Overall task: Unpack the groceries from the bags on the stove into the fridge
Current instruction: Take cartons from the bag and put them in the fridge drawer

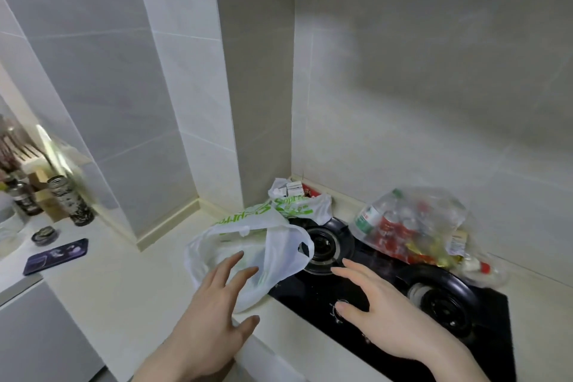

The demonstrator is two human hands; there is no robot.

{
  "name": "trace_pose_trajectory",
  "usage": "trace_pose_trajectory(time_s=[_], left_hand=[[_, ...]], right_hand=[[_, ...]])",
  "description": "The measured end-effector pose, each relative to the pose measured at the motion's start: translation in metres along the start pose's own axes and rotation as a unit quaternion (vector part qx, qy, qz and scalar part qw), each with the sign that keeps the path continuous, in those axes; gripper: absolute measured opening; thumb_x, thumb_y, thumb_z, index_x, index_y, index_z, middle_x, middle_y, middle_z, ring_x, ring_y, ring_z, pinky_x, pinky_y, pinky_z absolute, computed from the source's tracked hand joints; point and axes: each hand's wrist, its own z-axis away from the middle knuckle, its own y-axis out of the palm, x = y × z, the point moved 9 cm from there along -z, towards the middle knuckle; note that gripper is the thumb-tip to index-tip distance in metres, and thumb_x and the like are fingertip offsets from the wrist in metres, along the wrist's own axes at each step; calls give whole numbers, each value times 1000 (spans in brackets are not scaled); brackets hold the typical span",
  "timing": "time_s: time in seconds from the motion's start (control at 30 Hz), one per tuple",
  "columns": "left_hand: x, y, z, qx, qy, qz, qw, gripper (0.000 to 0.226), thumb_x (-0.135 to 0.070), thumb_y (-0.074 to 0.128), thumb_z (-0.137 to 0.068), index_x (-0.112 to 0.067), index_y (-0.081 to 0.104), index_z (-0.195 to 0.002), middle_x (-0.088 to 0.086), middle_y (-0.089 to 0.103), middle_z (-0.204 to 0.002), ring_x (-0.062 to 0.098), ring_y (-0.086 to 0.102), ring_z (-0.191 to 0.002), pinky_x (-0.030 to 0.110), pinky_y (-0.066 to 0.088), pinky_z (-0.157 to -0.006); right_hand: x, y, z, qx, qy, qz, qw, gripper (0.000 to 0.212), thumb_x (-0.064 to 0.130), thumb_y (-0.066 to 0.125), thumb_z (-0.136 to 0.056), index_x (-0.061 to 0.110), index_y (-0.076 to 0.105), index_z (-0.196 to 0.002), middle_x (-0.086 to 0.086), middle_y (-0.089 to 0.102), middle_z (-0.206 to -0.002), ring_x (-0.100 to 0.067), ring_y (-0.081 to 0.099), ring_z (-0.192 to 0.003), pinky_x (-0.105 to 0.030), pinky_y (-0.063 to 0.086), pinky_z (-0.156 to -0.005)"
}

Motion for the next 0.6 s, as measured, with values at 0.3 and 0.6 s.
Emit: trace_pose_trajectory(time_s=[0.3,0.6], left_hand=[[43,-3,-82,72,52,-27,996,76,-52,62,-87,-44,27,-154,-17,0,-169,12,6,-156,32,21,-125],[60,20,-165,110,42,-50,992,74,-50,63,-89,-41,29,-154,-18,3,-168,12,10,-156,32,28,-122]], right_hand=[[14,1,-55,-25,37,-6,999,58,52,58,-99,55,32,-151,34,10,-162,2,21,-153,-23,21,-121],[-18,-27,-114,-43,55,-23,997,64,53,58,-98,48,30,-156,29,8,-166,2,19,-153,-23,20,-121]])
